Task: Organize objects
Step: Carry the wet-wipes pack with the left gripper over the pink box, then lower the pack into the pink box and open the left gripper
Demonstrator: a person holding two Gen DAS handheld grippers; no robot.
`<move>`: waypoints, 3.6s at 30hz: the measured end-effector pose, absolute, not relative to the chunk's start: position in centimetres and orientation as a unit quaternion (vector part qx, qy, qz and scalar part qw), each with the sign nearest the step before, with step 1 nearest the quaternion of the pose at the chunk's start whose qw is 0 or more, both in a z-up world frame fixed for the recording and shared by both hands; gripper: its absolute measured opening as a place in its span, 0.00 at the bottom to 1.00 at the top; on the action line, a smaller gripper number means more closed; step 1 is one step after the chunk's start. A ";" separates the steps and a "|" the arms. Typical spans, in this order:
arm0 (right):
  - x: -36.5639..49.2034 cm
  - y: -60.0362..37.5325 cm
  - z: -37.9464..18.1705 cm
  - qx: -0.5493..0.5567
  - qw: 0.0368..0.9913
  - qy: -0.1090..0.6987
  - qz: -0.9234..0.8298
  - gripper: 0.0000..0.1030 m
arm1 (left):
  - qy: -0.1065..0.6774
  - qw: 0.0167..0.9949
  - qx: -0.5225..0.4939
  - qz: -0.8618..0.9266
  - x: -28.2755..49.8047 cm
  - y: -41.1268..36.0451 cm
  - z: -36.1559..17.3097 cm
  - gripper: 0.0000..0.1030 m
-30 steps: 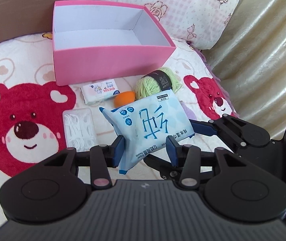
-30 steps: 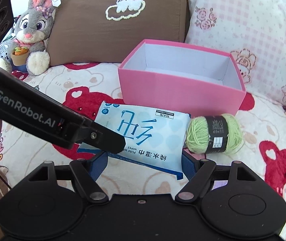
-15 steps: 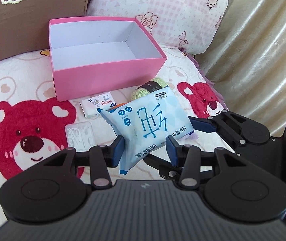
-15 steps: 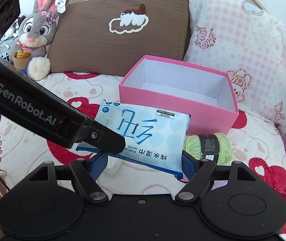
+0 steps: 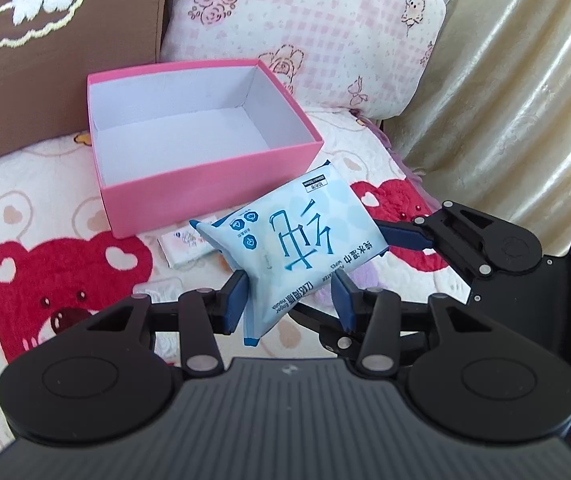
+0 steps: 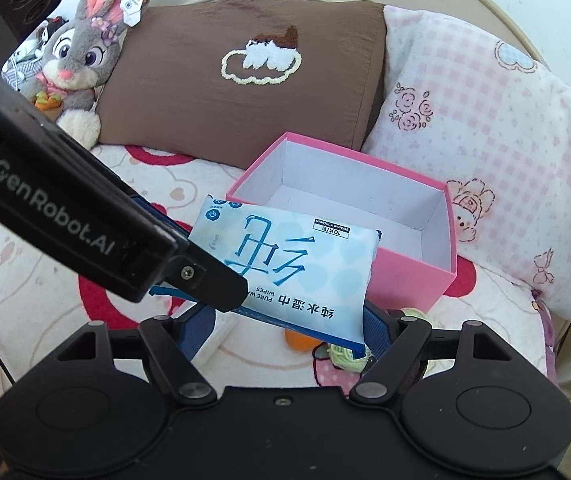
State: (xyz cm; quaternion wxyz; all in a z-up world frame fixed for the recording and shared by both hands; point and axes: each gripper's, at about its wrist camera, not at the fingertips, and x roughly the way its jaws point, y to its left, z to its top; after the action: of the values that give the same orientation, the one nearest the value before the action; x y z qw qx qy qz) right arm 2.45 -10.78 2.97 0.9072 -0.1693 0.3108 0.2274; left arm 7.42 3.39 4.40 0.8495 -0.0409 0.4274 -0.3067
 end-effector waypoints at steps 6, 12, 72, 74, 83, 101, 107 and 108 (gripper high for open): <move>3.3 -10.8 4.4 -0.169 0.911 0.294 0.235 0.79 | 0.415 0.857 -0.036 -0.305 8.1 3.3 5.6 0.42; 3.8 -10.6 4.5 -0.172 0.913 0.285 0.237 0.79 | 0.410 0.860 -0.039 -0.300 8.7 3.3 5.7 0.42; 32.2 -10.6 -5.3 -0.159 0.869 0.408 0.232 0.72 | 0.491 0.840 -0.042 -0.228 37.2 -3.9 -3.6 0.43; 32.6 -10.1 -5.7 -0.179 0.863 0.414 0.226 0.71 | 0.496 0.836 -0.043 -0.229 37.8 -4.0 -4.1 0.43; 32.8 -9.0 -7.1 -0.224 0.865 0.408 0.187 0.62 | 0.521 0.820 -0.079 -0.224 39.9 -4.4 -6.1 0.45; 28.9 -10.5 -7.0 -0.252 0.862 0.387 0.209 0.36 | 0.554 0.806 -0.081 -0.193 40.5 -7.6 -8.7 0.33; 28.7 -12.4 -6.7 -0.199 0.872 0.400 0.198 0.30 | 0.542 0.817 -0.054 -0.189 40.3 -10.1 -8.4 0.33; 28.5 -12.7 -6.4 -0.189 0.875 0.399 0.200 0.30 | 0.539 0.820 -0.051 -0.186 40.5 -9.2 -8.3 0.33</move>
State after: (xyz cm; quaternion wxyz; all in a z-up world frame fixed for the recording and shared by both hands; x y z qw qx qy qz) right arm 28.51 -12.72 -6.42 0.8747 -0.1888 0.3991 0.1998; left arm 40.45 -9.19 -8.32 0.8197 -0.0507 0.5393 -0.1861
